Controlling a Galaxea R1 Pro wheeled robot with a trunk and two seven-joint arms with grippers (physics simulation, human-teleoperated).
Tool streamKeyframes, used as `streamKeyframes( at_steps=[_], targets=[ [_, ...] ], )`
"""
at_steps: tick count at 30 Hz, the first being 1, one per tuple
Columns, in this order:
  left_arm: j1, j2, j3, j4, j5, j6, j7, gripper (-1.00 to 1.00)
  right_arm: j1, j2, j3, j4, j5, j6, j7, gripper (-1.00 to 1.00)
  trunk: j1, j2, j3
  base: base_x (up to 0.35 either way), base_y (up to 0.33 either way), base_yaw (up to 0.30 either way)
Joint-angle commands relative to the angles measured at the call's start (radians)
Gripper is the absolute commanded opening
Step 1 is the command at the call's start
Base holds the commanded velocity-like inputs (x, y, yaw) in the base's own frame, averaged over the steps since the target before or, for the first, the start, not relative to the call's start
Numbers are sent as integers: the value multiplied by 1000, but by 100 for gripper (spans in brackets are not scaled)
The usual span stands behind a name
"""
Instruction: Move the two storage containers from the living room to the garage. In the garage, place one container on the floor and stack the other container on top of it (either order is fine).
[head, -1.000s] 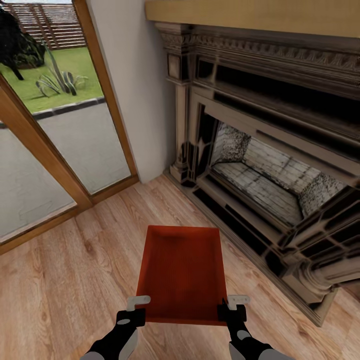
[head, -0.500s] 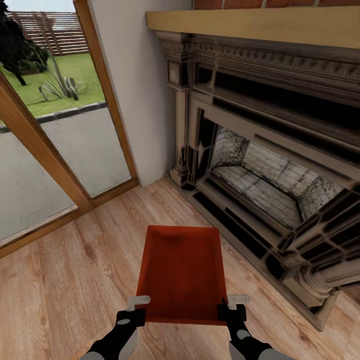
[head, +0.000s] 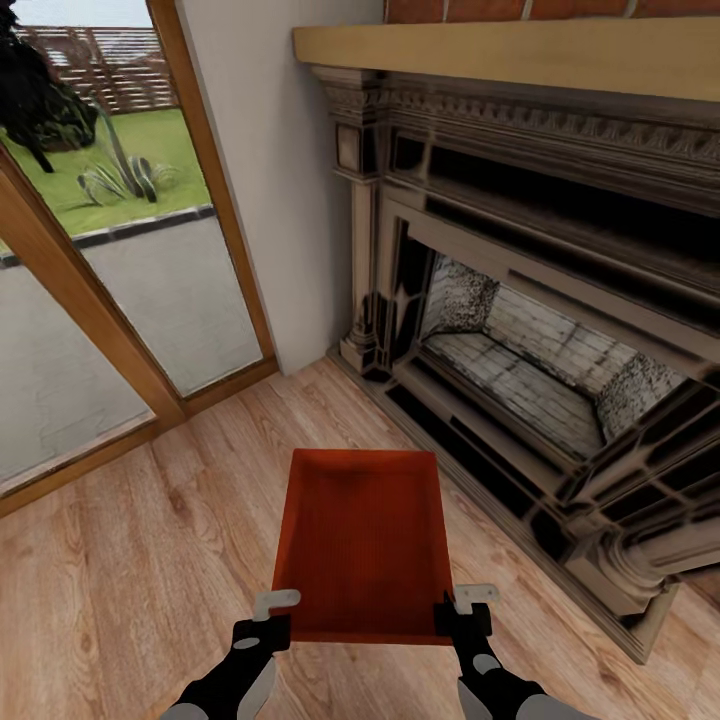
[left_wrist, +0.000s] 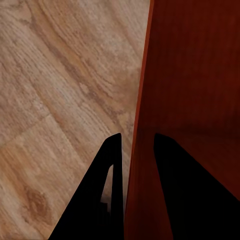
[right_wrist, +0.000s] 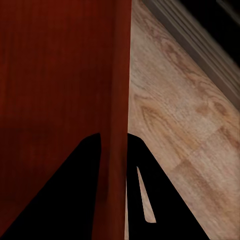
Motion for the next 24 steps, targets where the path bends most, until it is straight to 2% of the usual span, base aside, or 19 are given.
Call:
streamKeyframes(
  at_steps=[1,24],
  targets=[
    [1,1,-18,6,20,15,7,-100,-1,-1,-25,-22,-13,-8,-9,-100,0,0,-1,0,0,0],
    [1,0,-18,6,20,15,7,-100,-1,2,-24,-22,-1,-17,-8,-100,0,0,1,0,0,0]
  ],
)
